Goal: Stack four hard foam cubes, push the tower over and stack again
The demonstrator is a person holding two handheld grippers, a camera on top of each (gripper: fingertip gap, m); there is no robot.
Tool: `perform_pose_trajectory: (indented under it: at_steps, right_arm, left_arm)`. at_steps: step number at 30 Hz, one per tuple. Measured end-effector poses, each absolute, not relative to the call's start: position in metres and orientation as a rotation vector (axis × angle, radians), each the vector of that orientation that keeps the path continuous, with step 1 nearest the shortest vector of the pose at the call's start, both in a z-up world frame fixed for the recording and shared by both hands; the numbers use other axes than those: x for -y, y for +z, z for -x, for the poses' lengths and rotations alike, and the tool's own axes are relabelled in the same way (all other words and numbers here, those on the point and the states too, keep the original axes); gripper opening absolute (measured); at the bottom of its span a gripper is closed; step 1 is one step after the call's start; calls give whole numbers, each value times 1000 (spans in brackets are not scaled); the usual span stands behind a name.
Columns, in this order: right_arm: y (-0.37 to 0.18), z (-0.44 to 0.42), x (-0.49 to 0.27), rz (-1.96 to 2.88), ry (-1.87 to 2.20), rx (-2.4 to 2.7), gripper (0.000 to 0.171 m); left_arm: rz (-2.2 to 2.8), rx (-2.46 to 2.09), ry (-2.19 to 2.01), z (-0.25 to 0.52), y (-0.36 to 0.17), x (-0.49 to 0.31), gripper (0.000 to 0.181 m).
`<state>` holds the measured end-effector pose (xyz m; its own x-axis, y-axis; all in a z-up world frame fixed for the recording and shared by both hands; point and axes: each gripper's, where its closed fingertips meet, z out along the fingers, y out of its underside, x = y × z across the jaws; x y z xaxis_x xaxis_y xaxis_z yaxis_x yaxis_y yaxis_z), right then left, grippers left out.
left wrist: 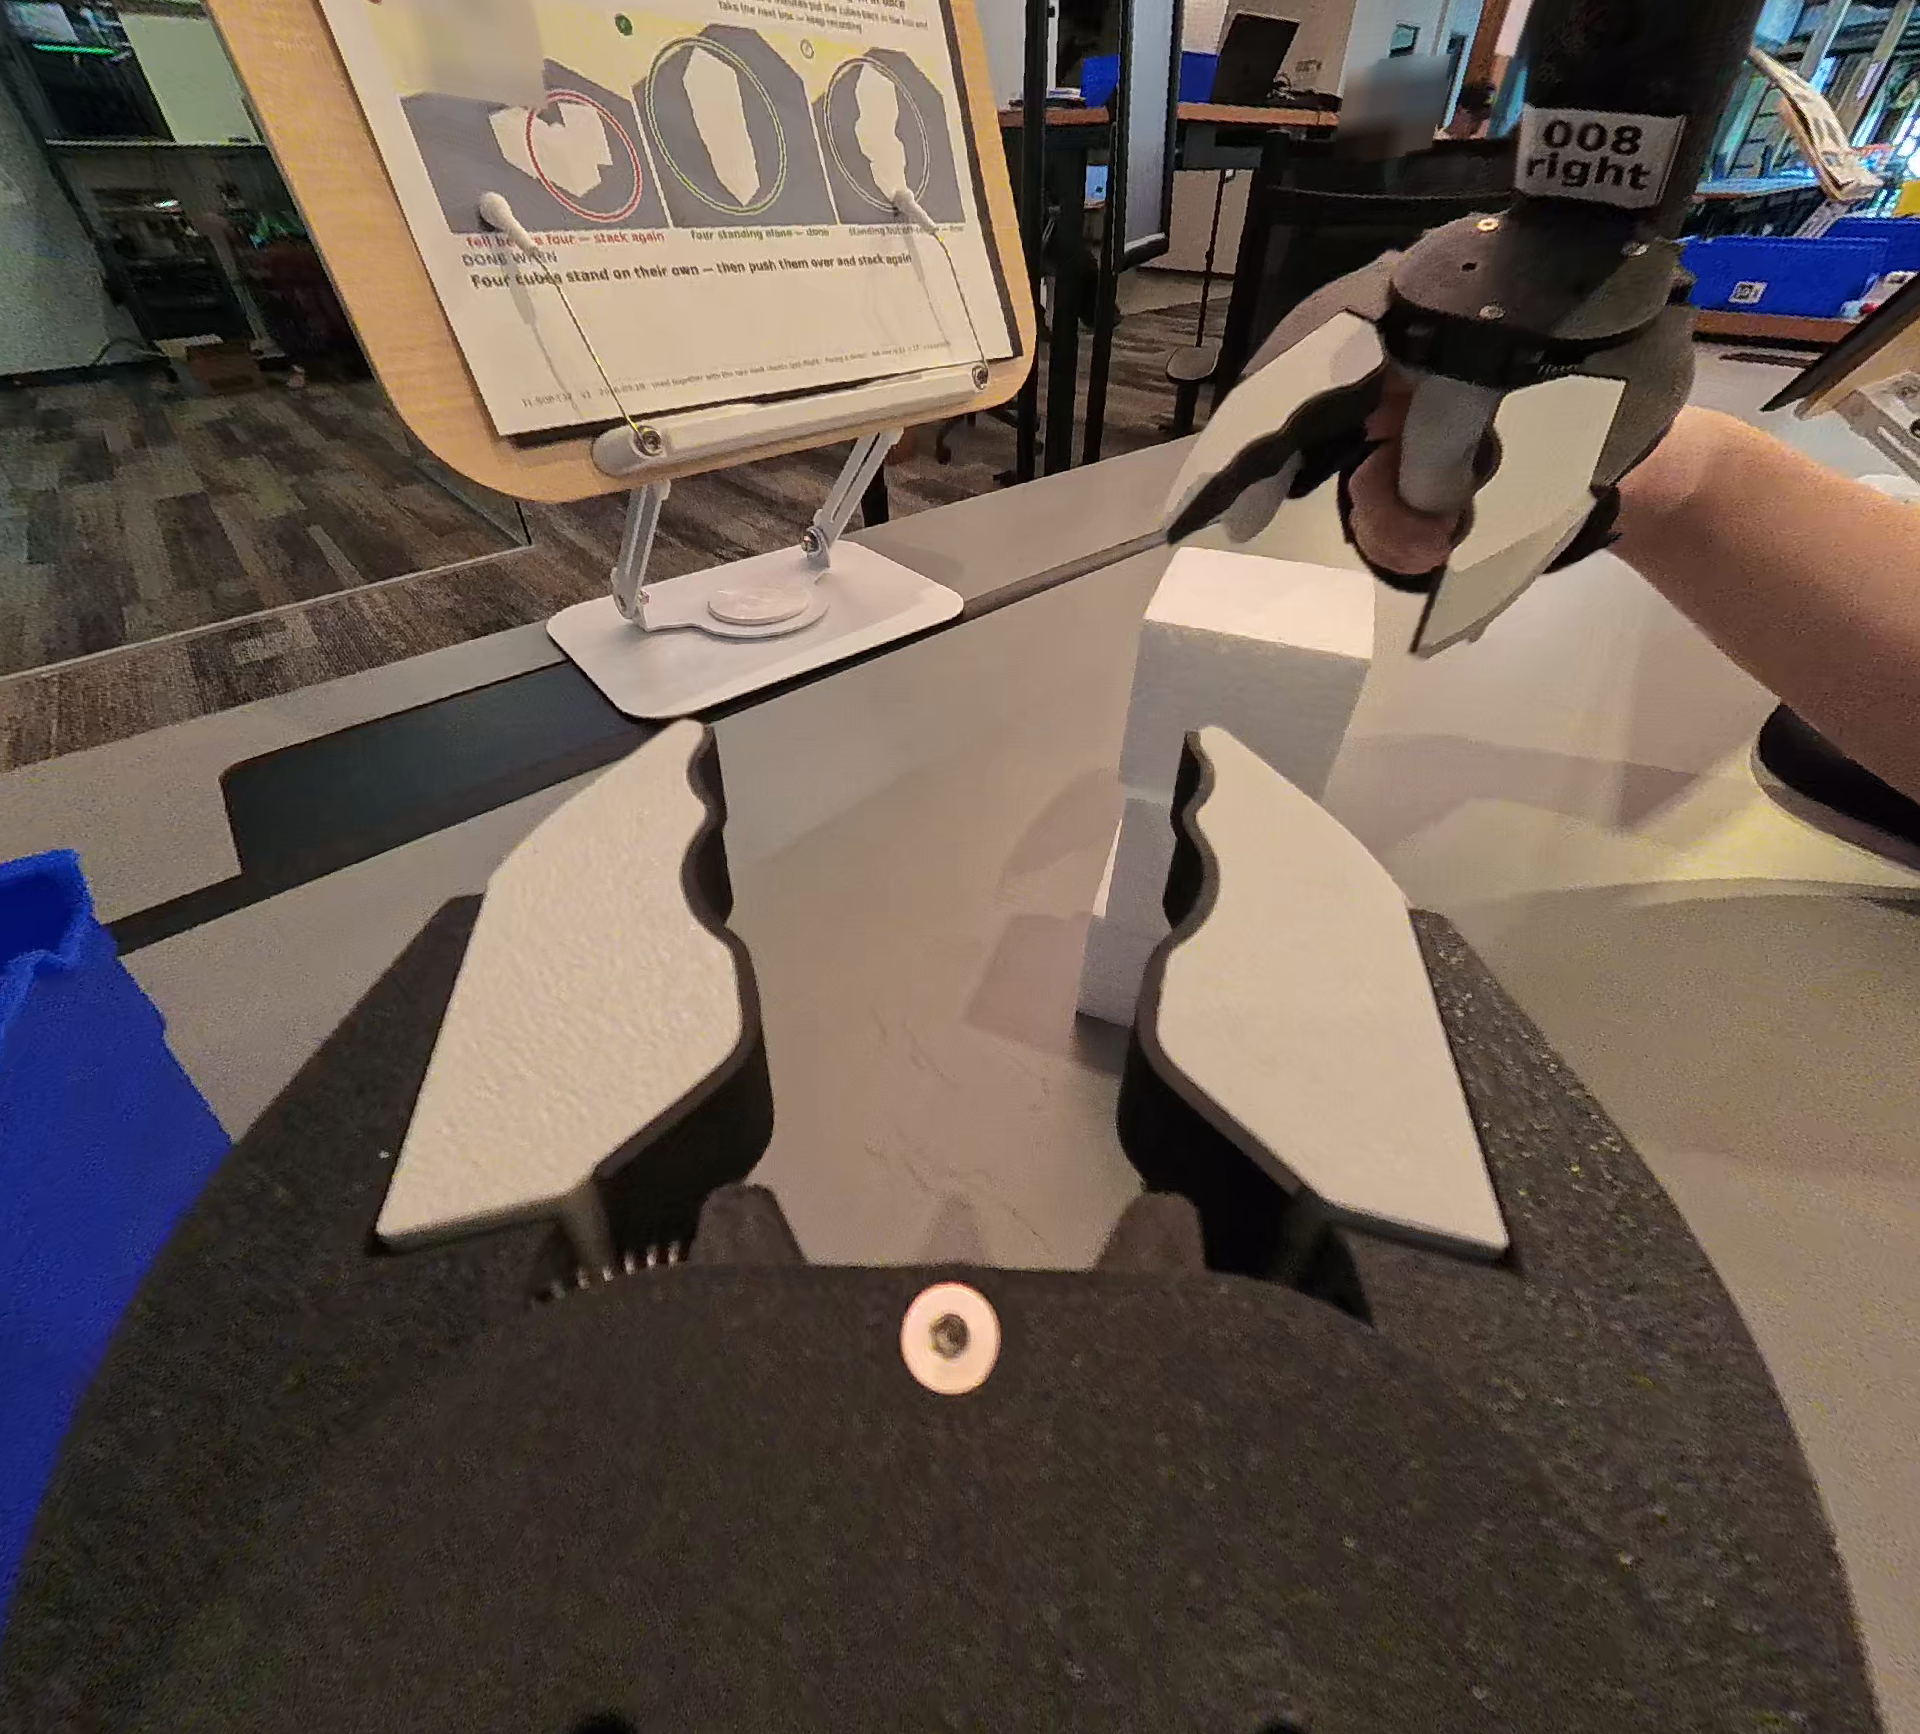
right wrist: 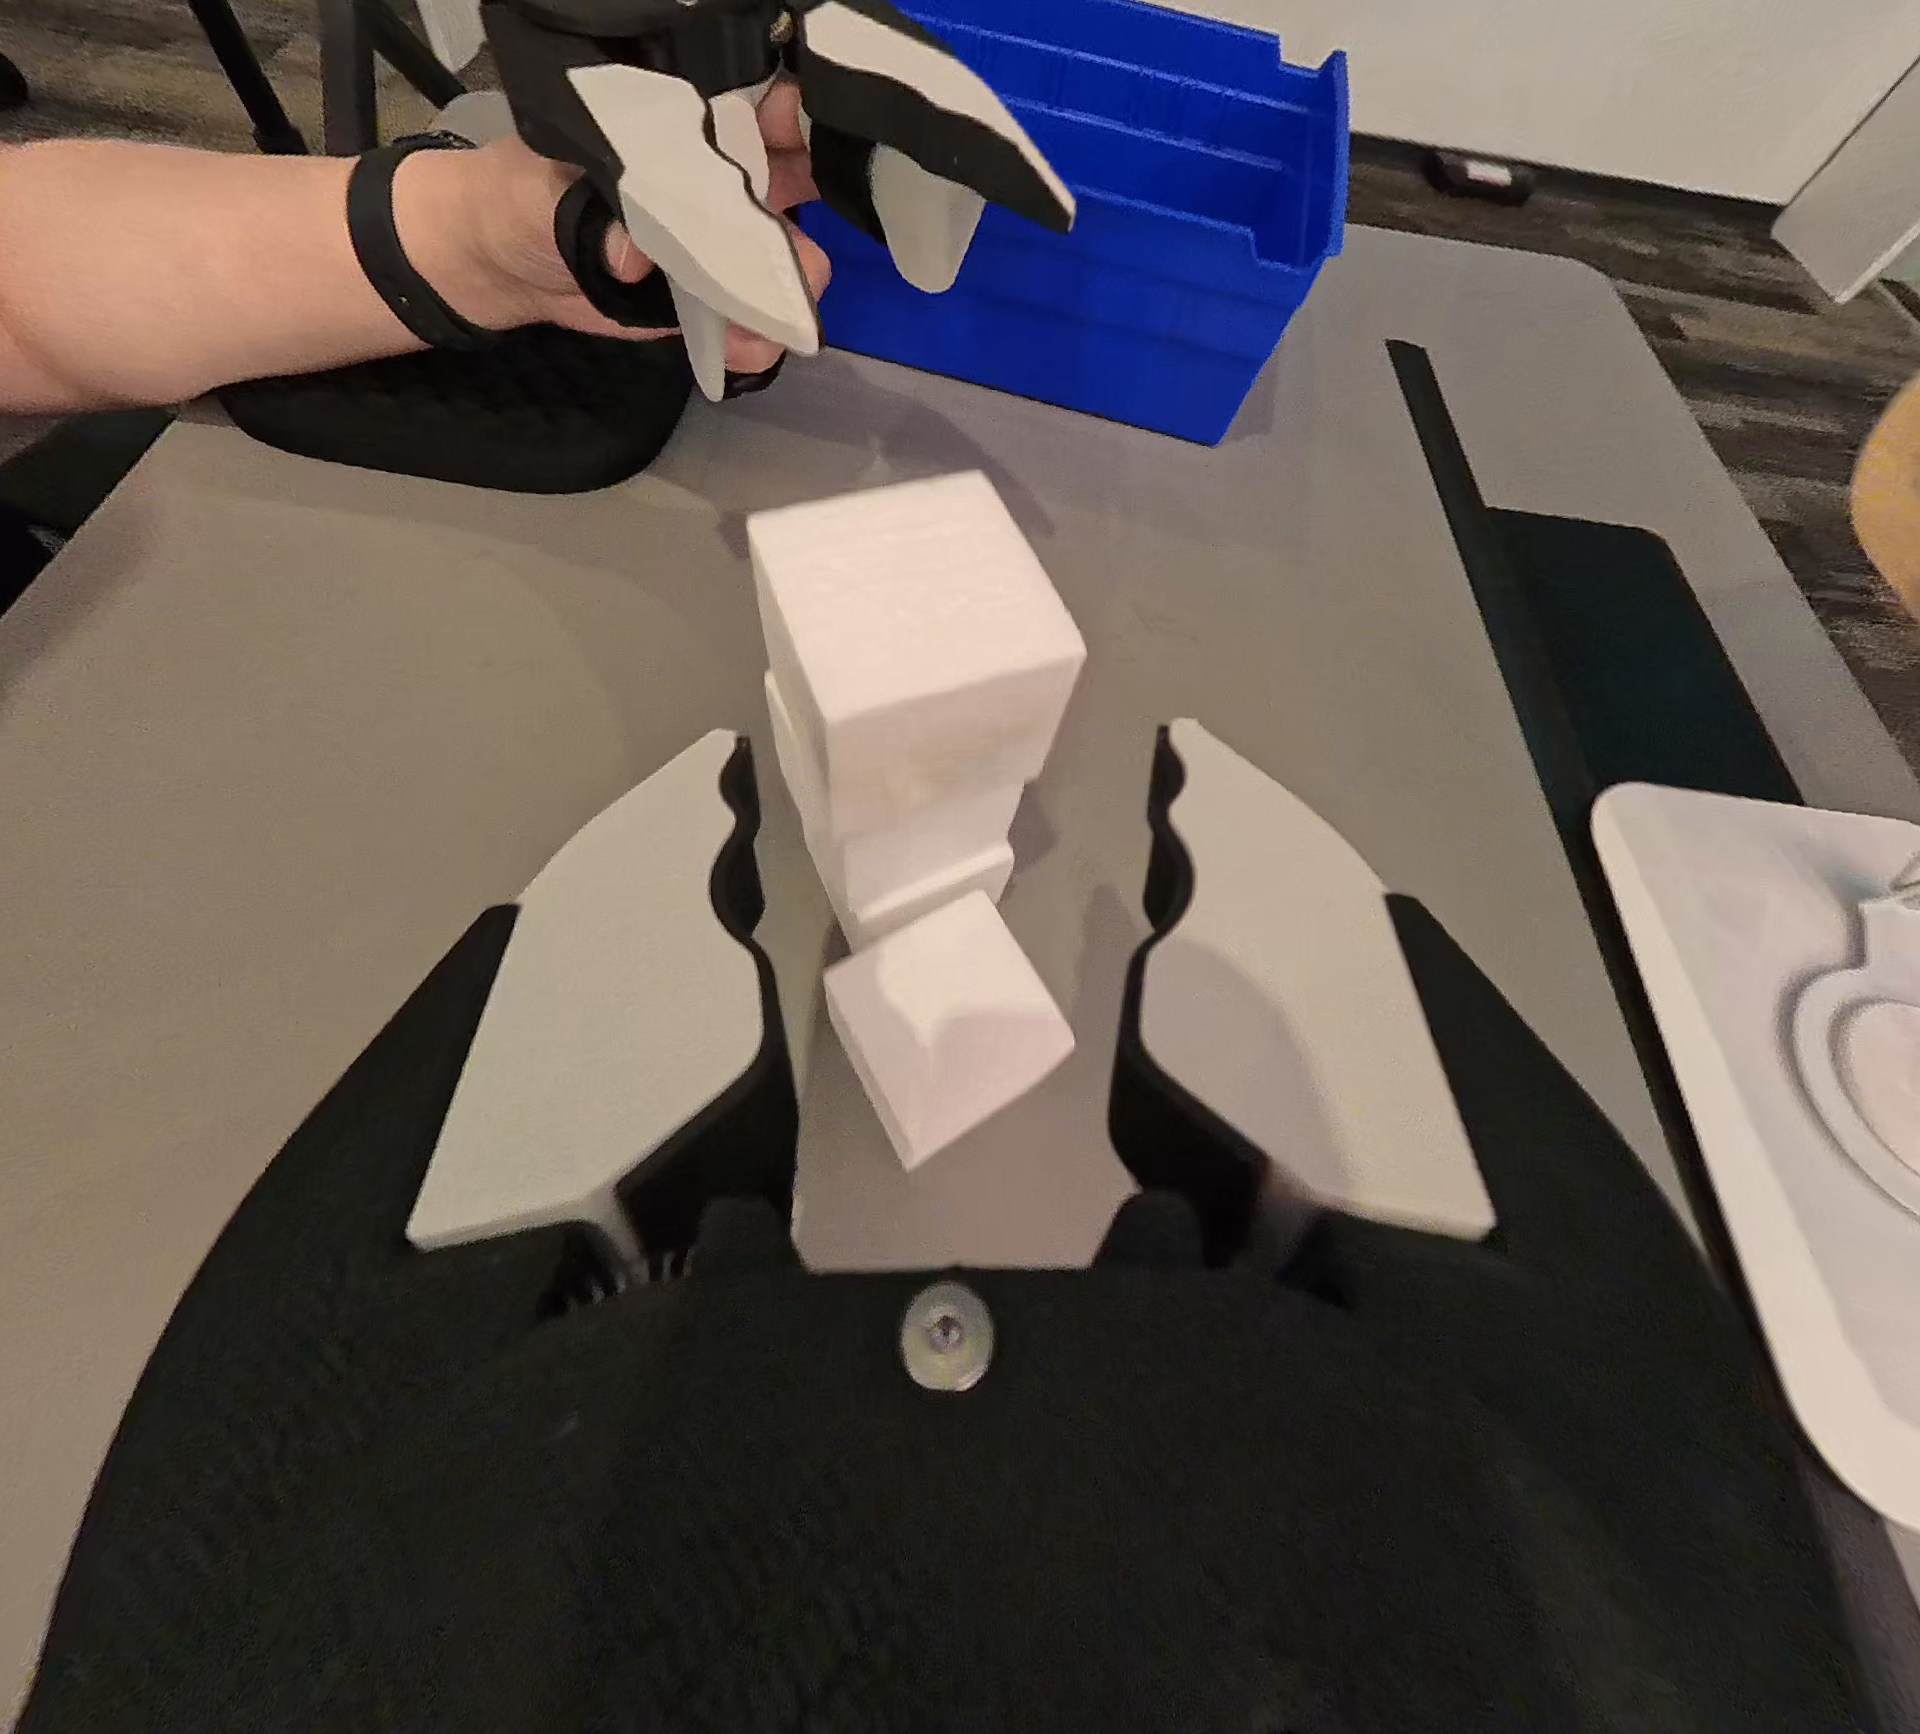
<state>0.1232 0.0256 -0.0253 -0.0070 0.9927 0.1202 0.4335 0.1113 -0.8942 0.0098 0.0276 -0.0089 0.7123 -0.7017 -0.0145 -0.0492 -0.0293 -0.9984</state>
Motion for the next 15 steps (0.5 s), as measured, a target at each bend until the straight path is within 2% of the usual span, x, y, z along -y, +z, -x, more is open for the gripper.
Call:
perform_pose_trajectory:
  at_steps: [6,9,11,13,15]
  right_arm:
    - [-86,-162,-28,1575,983,1600,71]
    - [-121,-159,-32,1649,867,1662,72]
    - [-133,-153,-36,1681,830,1664,71]
    - [-141,-152,-39,1713,802,1670,61]
    - [-140,-154,-40,1724,820,1650,60]
  left_arm:
    - [1545,-633,-593,-10,-12,-29,83]
    - [1547,-638,-589,-10,-13,-29,83]
    - [1551,-644,-580,-10,-15,-29,83]
    - [1554,-641,-584,-10,-16,-29,83]
    - [1555,-636,-589,-10,-16,-30,83]
